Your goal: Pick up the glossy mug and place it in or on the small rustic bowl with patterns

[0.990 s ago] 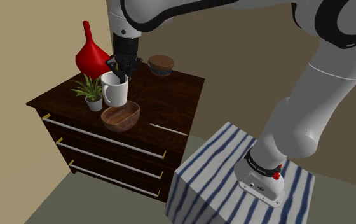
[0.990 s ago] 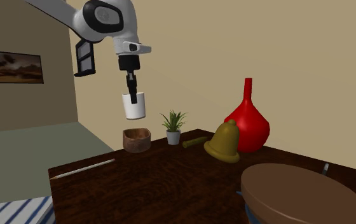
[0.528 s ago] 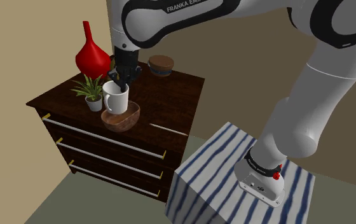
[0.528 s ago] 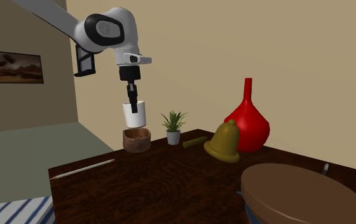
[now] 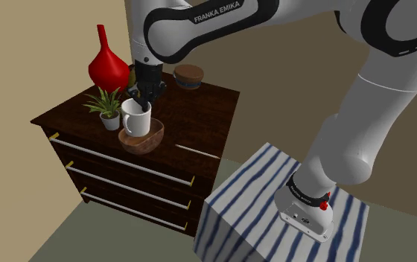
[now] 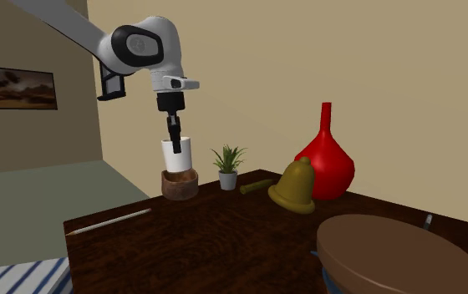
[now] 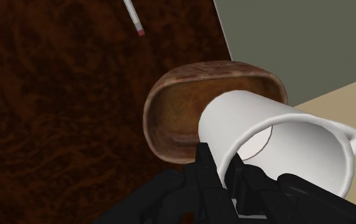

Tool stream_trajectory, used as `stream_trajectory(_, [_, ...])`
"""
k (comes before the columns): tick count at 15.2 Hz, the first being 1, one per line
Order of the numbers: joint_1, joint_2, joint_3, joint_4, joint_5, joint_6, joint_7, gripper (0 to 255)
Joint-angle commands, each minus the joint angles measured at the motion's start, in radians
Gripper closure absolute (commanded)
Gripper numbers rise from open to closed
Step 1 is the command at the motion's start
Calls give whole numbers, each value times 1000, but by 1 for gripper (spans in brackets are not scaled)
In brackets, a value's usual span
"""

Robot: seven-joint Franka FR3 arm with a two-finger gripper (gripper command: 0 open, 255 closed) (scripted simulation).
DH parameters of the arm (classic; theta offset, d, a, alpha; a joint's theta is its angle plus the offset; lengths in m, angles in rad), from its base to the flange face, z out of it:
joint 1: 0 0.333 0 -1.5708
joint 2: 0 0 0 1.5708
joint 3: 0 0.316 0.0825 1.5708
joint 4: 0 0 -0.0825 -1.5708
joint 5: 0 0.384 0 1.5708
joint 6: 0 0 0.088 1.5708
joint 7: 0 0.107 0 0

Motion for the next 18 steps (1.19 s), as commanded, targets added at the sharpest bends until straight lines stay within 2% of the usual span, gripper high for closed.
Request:
stream_trajectory(1, [0, 0, 0, 0, 0, 0, 0, 255])
stream_trajectory(2, [0, 0, 0, 0, 0, 0, 0, 0])
stream_trajectory(7, [0, 0, 0, 0, 0, 0, 0, 0])
stream_trajectory(11, [-4, -49, -2, 70, 11, -117, -8, 0])
stream_trajectory(18, [-4, -49, -2, 70, 11, -117, -8, 0])
